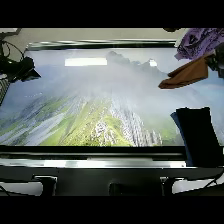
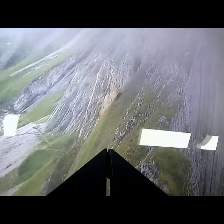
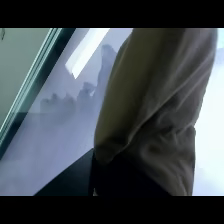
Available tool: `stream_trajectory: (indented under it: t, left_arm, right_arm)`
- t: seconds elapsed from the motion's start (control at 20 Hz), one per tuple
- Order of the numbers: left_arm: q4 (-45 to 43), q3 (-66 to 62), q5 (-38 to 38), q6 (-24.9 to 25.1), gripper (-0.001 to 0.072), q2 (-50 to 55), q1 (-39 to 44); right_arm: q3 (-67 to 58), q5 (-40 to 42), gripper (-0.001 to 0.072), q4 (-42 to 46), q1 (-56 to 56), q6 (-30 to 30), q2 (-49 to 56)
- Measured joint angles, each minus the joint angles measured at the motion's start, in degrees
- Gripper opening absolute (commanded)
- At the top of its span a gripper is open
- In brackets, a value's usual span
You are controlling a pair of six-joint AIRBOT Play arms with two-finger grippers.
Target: Fold the clothes and pants, and hang the long-sleeved shirts on hangers.
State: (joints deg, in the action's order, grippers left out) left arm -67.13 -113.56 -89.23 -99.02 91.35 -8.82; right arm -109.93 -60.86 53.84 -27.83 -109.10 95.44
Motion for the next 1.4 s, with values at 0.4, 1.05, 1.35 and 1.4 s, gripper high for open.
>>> stream_trajectory:
  t: [0.4, 1.05, 1.35, 1.4]
  left_arm:
    - [0.0, 0.0, -3.8, 0.0, 0.0019, 0.0, 0.0]
    - [0.0, 0.0, -8.5, 0.0, 0.0019, 0.0, 0.0]
    - [0.0, 0.0, -9.9, 0.0, 0.0019, 0.0, 0.0]
    - [0.0, 0.0, -10.0, 0.0, 0.0018, 0.0, 0.0]
  right_arm:
    - [-0.9, -9.3, 0.0031, 14.5, -2.1, -11.7, -5.7]
    - [-0.5, -33.7, 0.0033, 35.5, -2.2, -10.3, -9.2]
    - [11.5, -36.4, 0.0033, 43.2, -2.2, -6.5, -17.0]
    - [14.8, -35.6, 0.0033, 44.3, -2.2, -6.4, -19.0]
